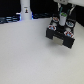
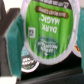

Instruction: Open the kcup holder, insert the kcup into the holder, and close the kcup holder

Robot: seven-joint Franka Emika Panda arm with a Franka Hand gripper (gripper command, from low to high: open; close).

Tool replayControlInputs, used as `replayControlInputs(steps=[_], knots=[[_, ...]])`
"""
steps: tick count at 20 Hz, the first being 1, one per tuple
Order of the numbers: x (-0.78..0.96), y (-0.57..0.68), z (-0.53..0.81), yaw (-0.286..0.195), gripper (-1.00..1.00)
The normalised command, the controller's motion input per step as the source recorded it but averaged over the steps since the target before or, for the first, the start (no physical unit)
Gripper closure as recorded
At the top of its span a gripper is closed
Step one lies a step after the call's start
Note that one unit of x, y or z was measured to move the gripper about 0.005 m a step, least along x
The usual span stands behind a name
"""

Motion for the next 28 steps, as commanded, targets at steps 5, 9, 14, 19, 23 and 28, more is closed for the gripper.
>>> replayControlInputs(steps=[5, 9, 14, 19, 23, 28], knots=[[-0.02, 0.00, -0.28, 0.013, 1.00], [0.01, 0.06, -0.33, 0.006, 1.00], [0.09, 0.08, -0.32, 0.002, 1.00], [0.10, 0.16, -0.12, 0.029, 1.00], [0.11, 0.11, 0.18, 0.097, -1.00], [0.16, 0.05, 0.37, 0.116, -1.00]])
